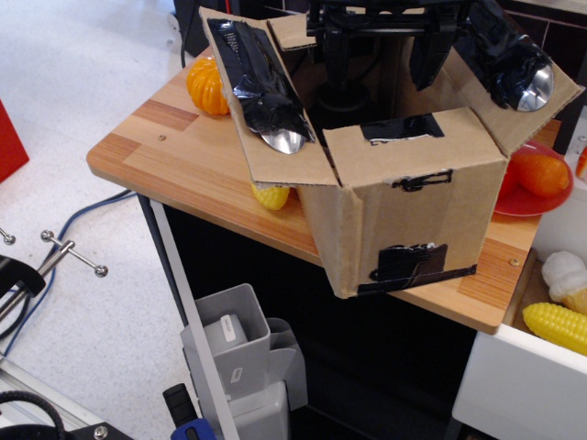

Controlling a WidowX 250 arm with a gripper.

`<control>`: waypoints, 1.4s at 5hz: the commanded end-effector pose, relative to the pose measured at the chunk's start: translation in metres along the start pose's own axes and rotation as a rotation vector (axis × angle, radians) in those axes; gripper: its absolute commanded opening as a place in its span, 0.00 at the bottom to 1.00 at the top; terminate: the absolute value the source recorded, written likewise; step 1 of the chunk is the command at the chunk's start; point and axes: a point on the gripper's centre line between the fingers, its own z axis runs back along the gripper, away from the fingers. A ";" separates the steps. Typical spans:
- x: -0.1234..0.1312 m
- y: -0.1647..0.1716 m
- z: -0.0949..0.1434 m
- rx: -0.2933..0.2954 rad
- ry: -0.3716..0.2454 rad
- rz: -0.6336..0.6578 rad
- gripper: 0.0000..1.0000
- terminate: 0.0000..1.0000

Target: Open small4fbox flaps

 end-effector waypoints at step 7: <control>-0.026 -0.012 -0.007 -0.101 0.107 0.207 1.00 0.00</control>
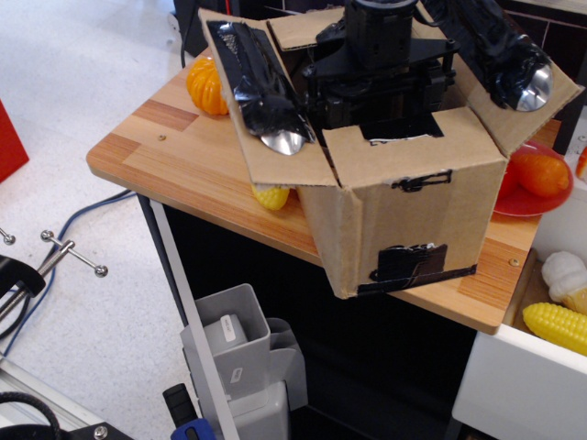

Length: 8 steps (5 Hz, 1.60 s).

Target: Open small4fbox flaps

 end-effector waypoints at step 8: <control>-0.092 -0.053 0.054 -0.001 -0.214 0.055 1.00 0.00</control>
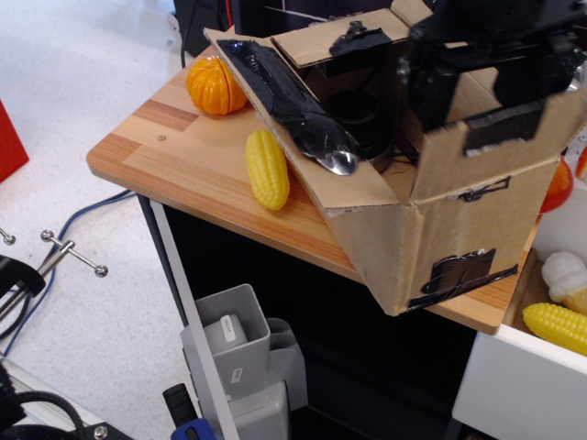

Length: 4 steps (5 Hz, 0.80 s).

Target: Open small4fbox flaps

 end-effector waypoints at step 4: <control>-0.042 -0.006 -0.014 -0.109 -0.056 0.051 1.00 0.00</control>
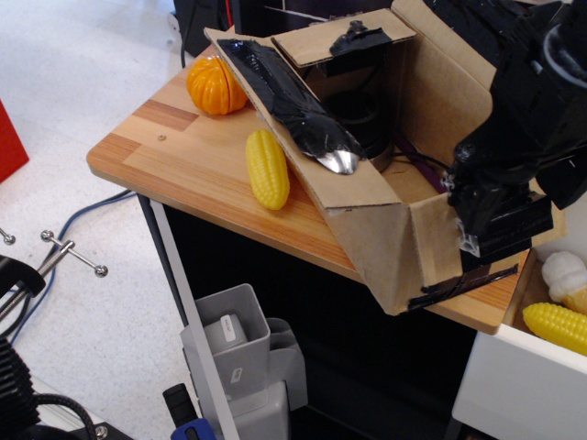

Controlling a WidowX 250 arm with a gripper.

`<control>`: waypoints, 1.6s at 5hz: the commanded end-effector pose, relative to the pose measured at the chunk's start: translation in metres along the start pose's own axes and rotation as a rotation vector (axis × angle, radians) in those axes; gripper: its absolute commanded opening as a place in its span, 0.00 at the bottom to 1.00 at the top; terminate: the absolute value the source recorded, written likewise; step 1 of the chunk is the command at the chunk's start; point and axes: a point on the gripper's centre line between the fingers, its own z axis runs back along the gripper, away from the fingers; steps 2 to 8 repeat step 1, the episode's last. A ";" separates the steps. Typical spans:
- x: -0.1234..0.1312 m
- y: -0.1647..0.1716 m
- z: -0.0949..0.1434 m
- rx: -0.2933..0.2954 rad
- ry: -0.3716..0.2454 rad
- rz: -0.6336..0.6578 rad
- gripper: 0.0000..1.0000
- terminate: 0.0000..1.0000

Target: Open small4fbox flaps

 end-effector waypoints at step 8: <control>0.003 -0.006 0.008 -0.058 -0.028 0.011 1.00 1.00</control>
